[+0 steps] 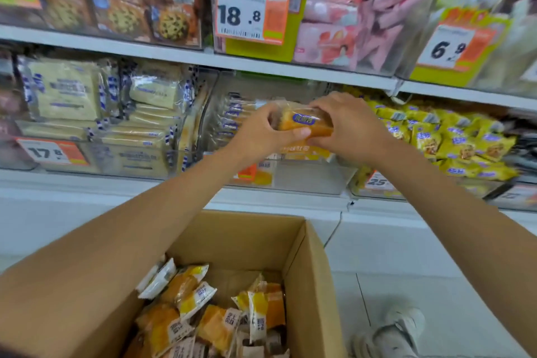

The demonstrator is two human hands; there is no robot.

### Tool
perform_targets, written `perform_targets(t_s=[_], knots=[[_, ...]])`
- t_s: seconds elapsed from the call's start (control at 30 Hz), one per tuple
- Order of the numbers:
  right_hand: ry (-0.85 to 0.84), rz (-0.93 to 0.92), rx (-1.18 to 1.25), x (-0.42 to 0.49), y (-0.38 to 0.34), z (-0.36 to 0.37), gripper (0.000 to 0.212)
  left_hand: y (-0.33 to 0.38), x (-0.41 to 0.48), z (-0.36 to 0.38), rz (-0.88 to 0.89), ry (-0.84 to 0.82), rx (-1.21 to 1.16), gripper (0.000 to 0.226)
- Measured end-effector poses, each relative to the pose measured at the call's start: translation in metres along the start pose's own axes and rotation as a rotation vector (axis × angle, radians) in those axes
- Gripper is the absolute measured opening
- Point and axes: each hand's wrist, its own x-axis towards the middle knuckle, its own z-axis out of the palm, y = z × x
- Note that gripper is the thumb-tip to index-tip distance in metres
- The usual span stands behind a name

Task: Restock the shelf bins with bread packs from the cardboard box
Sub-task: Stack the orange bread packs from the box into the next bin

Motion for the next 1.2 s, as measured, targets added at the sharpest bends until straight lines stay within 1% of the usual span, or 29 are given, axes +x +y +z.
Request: perform_targets(t_s=[0.03, 0.07, 0.1, 0.17, 0.27, 0.33, 0.43, 0.47, 0.53, 0.6, 0.63, 0.67, 0.73, 0.8, 0.9, 0.97, 1.03, 1.1, 1.17, 1.2], knots=[[0.007, 0.02, -0.027, 0.006, 0.012, 0.002, 0.058, 0.001, 0.017, 0.004, -0.006, -0.013, -0.013, 0.044], [-0.007, 0.037, -0.063, 0.012, 0.023, 0.007, 0.058, -0.001, 0.033, 0.009, -0.015, -0.053, -0.028, 0.038], [-0.039, 0.052, -0.106, 0.016, 0.034, 0.015, 0.057, -0.003, 0.046, 0.012, -0.031, -0.101, -0.005, 0.038], [-0.126, 0.093, -0.153, 0.026, 0.051, 0.038, 0.058, -0.014, 0.069, 0.015, -0.071, -0.177, 0.146, 0.042], [-0.24, 0.129, -0.135, 0.042, 0.063, 0.078, 0.064, -0.04, 0.104, 0.014, -0.077, -0.244, 0.447, 0.057], [-0.297, 0.114, -0.138, 0.052, 0.067, 0.101, 0.073, -0.05, 0.123, 0.013, -0.061, -0.317, 0.641, 0.06], [-0.362, 0.066, -0.135, 0.053, 0.074, 0.12, 0.094, -0.06, 0.142, 0.012, -0.025, -0.404, 0.923, 0.053], [-0.373, 0.051, -0.129, 0.05, 0.078, 0.123, 0.1, -0.062, 0.146, 0.011, -0.025, -0.429, 0.989, 0.053], [-0.403, 0.047, -0.106, 0.043, 0.086, 0.126, 0.108, -0.065, 0.151, 0.008, -0.036, -0.479, 1.05, 0.058], [-0.443, 0.068, -0.068, 0.043, 0.089, 0.125, 0.112, -0.066, 0.153, 0.004, -0.064, -0.53, 1.06, 0.062], [-0.432, 0.079, -0.05, 0.047, 0.087, 0.125, 0.111, -0.066, 0.153, 0.003, -0.066, -0.535, 1.058, 0.061], [-0.399, 0.082, -0.04, 0.05, 0.085, 0.126, 0.109, -0.068, 0.153, 0.003, -0.053, -0.52, 1.061, 0.059], [-0.326, 0.058, -0.06, 0.055, 0.079, 0.129, 0.104, -0.071, 0.15, 0.004, 0.003, -0.438, 1.095, 0.057], [-0.302, 0.029, -0.072, 0.054, 0.079, 0.134, 0.106, -0.077, 0.145, 0.005, 0.044, -0.365, 1.127, 0.06], [-0.34, 0.05, 0.041, 0.048, 0.085, 0.136, 0.113, -0.083, 0.14, 0.003, 0.012, -0.355, 1.119, 0.065], [-0.359, 0.063, 0.068, 0.048, 0.086, 0.133, 0.112, -0.083, 0.139, 0.0, -0.029, -0.394, 1.086, 0.067], [-0.401, 0.068, 0.039, 0.052, 0.086, 0.132, 0.113, -0.081, 0.137, -0.005, -0.07, -0.425, 0.992, 0.068], [-0.451, 0.073, 0.014, 0.053, 0.087, 0.129, 0.115, -0.076, 0.13, -0.011, -0.093, -0.415, 0.82, 0.07], [-0.485, 0.105, 0.035, 0.051, 0.087, 0.123, 0.114, -0.075, 0.124, -0.017, -0.103, -0.335, 0.585, 0.066], [-0.485, 0.126, 0.054, 0.05, 0.086, 0.119, 0.112, -0.075, 0.12, -0.019, -0.099, -0.282, 0.503, 0.058]])
